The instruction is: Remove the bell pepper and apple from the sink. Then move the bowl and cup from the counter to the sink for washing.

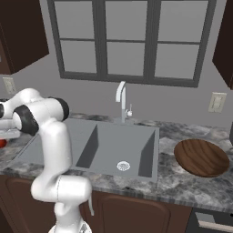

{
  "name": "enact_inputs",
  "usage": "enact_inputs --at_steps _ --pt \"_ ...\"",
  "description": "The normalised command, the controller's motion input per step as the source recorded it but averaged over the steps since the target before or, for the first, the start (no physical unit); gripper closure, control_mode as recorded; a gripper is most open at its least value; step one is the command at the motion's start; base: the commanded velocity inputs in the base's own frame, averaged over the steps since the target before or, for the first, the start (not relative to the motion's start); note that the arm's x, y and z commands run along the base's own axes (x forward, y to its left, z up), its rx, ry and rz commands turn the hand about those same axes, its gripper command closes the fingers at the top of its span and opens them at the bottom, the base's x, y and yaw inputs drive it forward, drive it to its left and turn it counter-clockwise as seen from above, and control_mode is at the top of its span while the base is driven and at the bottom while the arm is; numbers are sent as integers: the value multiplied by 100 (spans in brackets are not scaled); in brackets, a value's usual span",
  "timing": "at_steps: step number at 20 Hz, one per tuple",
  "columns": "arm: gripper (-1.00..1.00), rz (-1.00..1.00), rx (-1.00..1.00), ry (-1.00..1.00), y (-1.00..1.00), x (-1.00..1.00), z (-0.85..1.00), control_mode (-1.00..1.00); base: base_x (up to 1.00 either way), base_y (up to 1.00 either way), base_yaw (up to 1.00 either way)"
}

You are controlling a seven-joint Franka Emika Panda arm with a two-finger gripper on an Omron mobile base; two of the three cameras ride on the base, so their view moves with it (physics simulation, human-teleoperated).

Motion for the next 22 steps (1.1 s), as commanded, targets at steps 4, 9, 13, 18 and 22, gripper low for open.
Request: enact_inputs --at_steps 4,9,13,18,22 --pt "100 0 0 0 5 3 -15 -100 0 0 0" --pt "100 0 0 0 0 0 -12 -100 0 0 0" --pt "100 0 0 0 0 0 -13 -100 0 0 0" --pt "100 0 0 0 -1 0 -12 -100 0 0 0" --pt "100 0 0 0 -1 0 -12 -100 0 0 0"
